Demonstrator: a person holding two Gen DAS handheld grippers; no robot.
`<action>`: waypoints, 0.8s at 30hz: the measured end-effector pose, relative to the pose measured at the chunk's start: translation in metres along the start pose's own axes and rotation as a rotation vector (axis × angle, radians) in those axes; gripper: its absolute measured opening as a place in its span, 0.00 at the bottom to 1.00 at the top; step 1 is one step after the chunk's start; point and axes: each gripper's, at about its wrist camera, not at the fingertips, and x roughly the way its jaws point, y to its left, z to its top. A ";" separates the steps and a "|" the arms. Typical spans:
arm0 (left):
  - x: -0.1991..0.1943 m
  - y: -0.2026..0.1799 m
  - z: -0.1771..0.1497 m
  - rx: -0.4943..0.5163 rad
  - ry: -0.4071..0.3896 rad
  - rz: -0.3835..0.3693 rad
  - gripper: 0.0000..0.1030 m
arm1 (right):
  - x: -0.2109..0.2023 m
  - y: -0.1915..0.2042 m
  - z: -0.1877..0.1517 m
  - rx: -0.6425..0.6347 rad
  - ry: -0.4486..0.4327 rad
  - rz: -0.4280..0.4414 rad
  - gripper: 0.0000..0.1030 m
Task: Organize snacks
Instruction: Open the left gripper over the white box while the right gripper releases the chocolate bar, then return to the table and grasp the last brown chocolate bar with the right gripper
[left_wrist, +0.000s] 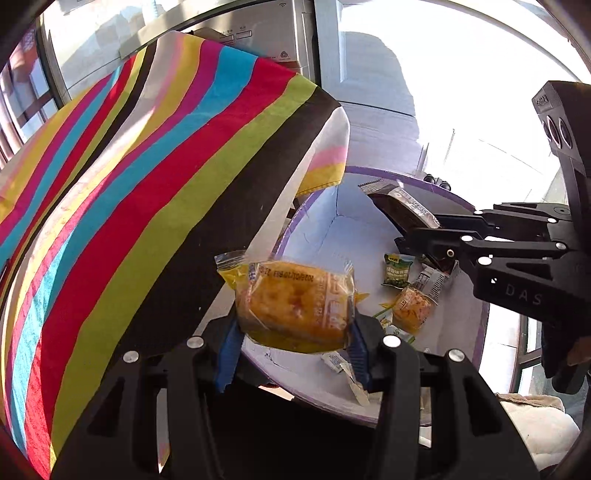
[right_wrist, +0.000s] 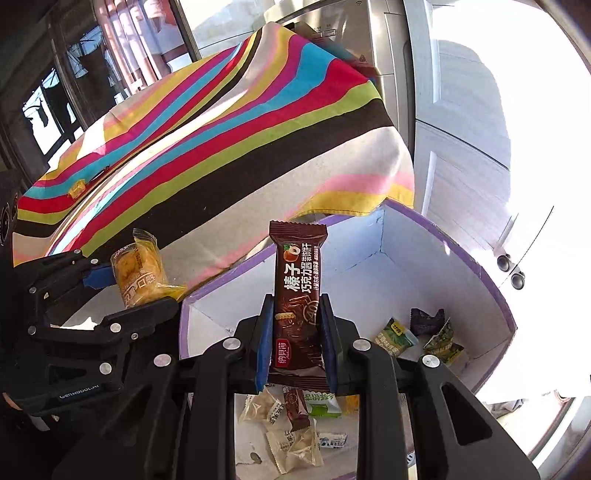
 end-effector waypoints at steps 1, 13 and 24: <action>0.003 -0.004 0.002 0.013 0.007 -0.004 0.48 | 0.000 -0.003 -0.001 0.009 0.003 -0.003 0.22; 0.018 -0.032 0.001 0.095 0.028 -0.038 0.52 | 0.009 -0.022 -0.009 0.062 0.045 -0.060 0.27; -0.010 -0.018 -0.002 0.061 -0.077 0.056 0.89 | 0.007 -0.014 -0.002 0.064 0.044 -0.095 0.52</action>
